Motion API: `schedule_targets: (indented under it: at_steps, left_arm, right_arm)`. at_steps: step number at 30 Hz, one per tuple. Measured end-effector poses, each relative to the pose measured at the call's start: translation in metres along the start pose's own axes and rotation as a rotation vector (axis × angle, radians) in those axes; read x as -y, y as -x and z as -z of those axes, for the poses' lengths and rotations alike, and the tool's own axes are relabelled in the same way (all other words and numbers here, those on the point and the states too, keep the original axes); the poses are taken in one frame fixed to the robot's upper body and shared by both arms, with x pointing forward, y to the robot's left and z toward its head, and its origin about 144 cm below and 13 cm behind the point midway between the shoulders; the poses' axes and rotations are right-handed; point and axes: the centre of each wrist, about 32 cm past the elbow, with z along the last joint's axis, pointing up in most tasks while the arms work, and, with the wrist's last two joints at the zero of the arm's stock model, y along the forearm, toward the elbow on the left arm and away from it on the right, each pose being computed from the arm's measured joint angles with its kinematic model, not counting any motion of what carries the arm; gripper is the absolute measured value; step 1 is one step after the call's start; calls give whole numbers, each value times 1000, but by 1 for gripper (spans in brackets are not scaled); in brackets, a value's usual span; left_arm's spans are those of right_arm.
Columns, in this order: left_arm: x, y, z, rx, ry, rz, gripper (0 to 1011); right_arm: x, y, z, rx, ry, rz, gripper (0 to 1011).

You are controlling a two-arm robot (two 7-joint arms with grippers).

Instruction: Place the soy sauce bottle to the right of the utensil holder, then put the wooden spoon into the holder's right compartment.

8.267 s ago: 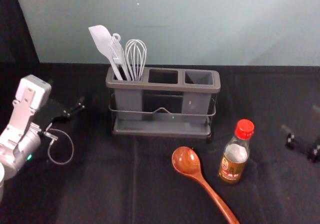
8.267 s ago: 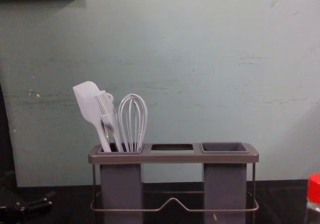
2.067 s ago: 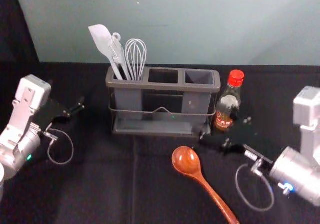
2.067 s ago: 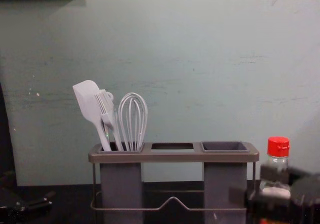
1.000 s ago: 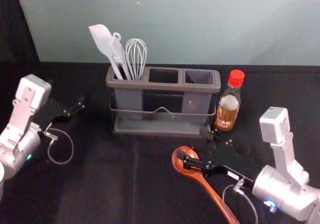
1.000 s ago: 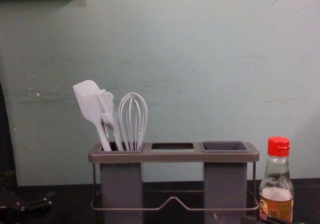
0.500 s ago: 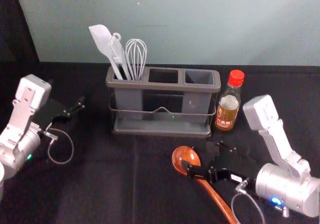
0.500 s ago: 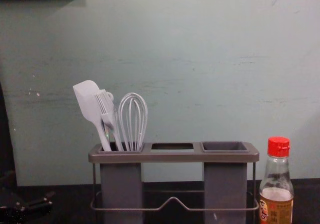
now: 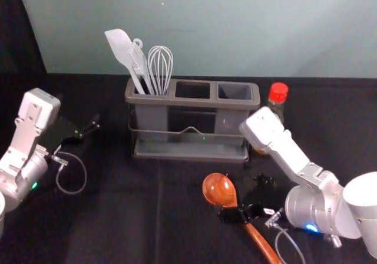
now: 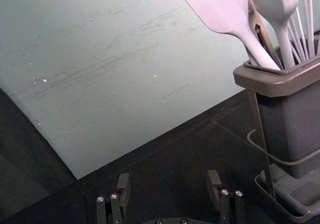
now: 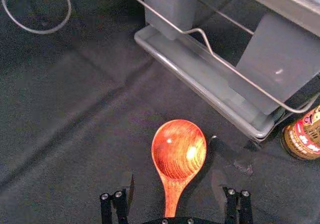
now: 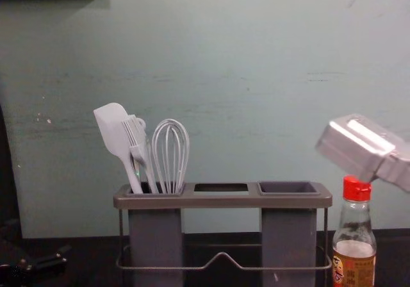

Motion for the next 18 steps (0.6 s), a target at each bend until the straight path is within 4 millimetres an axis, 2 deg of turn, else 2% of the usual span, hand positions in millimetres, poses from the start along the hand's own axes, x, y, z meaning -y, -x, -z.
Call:
schedule_targets:
  at_steps: [18]
  left_arm:
    - [0, 0, 0, 0, 0, 0, 1005]
  right_arm:
    - [-34, -10, -17, -38, 43, 0, 1003]
